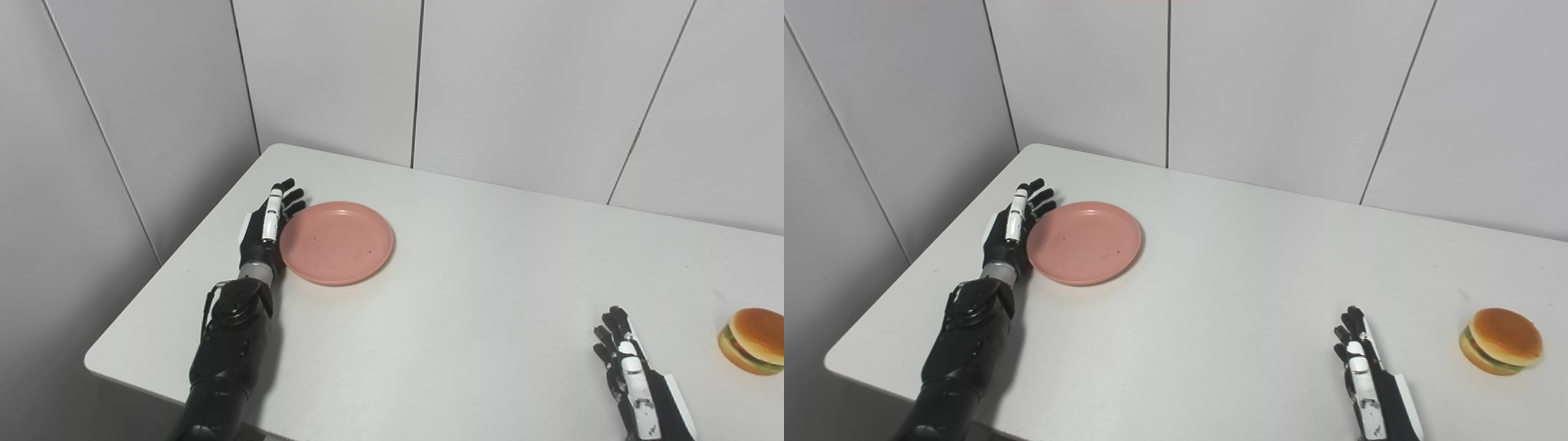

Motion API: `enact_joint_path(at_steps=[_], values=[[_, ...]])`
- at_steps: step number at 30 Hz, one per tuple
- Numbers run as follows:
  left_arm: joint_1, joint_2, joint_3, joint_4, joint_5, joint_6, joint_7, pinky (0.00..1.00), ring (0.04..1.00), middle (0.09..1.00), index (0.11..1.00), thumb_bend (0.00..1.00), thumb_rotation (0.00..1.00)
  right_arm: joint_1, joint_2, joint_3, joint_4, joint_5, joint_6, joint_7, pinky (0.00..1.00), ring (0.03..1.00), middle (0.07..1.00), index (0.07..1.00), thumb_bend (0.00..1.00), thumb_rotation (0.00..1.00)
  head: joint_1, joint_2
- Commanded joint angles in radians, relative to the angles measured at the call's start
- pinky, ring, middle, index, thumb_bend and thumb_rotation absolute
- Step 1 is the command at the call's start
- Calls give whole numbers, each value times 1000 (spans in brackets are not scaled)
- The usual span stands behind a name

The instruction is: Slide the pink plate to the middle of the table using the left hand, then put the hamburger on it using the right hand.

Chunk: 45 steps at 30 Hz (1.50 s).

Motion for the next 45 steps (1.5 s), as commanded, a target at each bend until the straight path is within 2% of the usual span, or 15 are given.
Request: enact_joint_path(at_steps=[1,9,15,20,26,34,45], values=[[-18,-14,-20,-13,-8,20,-27,859,852,857,851,349,1000,-21,11,1,-26,5,-8,-1,996,985,996,998,173,1000,-6,5],[-18,-56,-58,-33,6,52,-25,838,844,847,843,354,1000,-22,20,3,-27,-6,-4,-7,989,982,991,997,181,1000,-29,19],[-18,-88,-95,-34,11,46,-52,844,852,856,846,347,1000,-22,30,1,-36,-14,9,-19,976,975,989,991,186,1000,-43,29],[-11,-125,-126,-54,10,98,-51,834,840,847,833,335,1000,-21,35,1,-44,-17,16,-24,979,976,988,990,186,1000,-61,39],[9,-166,-154,-79,-28,141,-101,856,861,867,852,340,1000,-20,41,3,-52,-22,26,-32,973,972,980,980,186,1000,-81,49],[49,-232,-169,-183,-106,247,-152,894,880,884,876,342,1000,-19,51,9,-63,-38,36,-46,961,965,975,976,192,1000,-123,62],[103,-281,-233,-305,-122,318,-187,879,885,893,890,334,1000,-21,68,9,-73,-50,37,-60,953,953,968,972,196,1000,-170,76]])
